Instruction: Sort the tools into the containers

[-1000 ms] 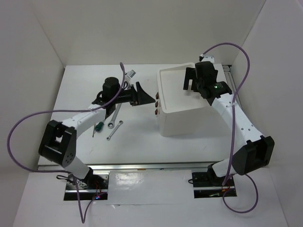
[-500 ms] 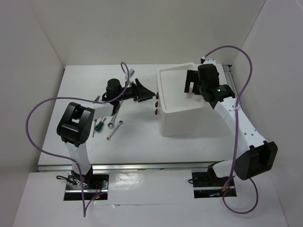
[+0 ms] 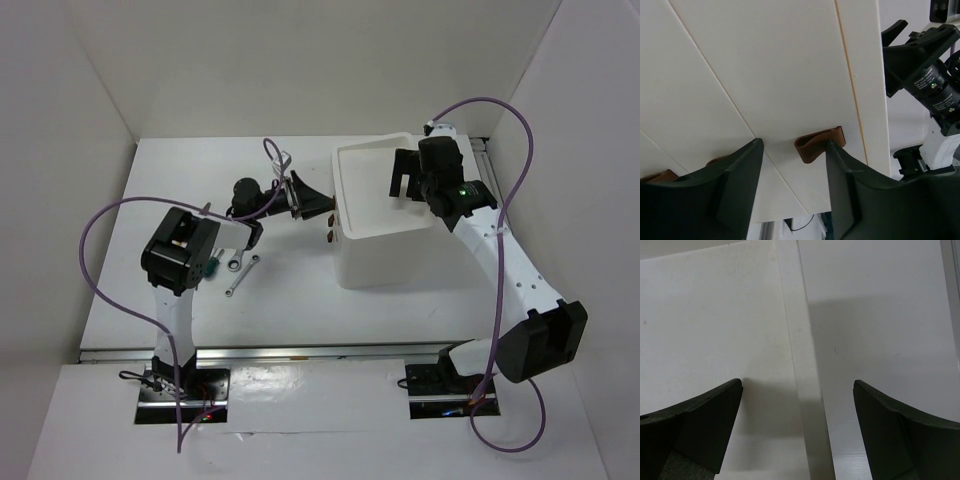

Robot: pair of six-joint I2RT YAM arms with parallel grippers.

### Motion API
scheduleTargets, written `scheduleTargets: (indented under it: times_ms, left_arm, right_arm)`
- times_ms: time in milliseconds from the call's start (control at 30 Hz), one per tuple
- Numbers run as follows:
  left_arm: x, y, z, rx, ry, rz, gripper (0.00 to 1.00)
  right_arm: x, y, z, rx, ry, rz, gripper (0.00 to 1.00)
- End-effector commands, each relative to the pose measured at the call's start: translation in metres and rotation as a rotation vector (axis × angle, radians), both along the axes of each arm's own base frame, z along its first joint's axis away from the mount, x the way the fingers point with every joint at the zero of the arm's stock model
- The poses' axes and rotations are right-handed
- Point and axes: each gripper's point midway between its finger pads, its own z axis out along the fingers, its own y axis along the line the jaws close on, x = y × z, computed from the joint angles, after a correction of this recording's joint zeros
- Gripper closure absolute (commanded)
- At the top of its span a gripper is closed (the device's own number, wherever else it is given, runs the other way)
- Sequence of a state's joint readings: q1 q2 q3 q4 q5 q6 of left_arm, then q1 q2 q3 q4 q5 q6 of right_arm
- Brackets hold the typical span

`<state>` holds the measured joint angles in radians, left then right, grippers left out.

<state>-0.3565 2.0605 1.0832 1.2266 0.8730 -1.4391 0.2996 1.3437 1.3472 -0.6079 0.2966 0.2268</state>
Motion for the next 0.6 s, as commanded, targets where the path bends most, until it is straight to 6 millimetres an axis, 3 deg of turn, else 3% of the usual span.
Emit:
scheduleTargets:
  times_ms: [0,67,167,267,367,433,567]
  left_arm:
    - [-0.018,-0.013,0.035,-0.098,-0.148,-0.073,0.39]
    - [-0.019,-0.012,0.039,-0.098,-0.148,-0.073,0.47]
    - [-0.018,-0.013,0.048,-0.083,-0.165,-0.076,0.72]
    - [-0.021,-0.012,0.057,-0.077,-0.176,-0.083,0.81]
    - [-0.024,-0.012,0.066,-0.078,-0.203,-0.09,1.0]
    - [-0.027,-0.012,0.067,-0.062,-0.205,-0.102,1.0]
    - [-0.015,0.027,0.062,-0.016,-0.183,0.002,1.0]
  right_arm:
    - [-0.004,-0.004,-0.003,-0.009,0.001,0.005,0.02]
    - [-0.004,-0.004,-0.003,-0.009,0.001,0.005,0.02]
    - [-0.004,-0.005,-0.003,-0.014,0.0,-0.003,0.02]
    - [-0.004,-0.005,-0.003,-0.006,-0.001,-0.008,0.02]
    - [-0.005,-0.005,-0.007,-0.009,0.008,-0.008,0.02]
    - [-0.005,-0.005,-0.007,-0.009,0.008,-0.008,0.02]
    - [-0.004,-0.005,-0.01,-0.011,0.017,-0.008,0.02]
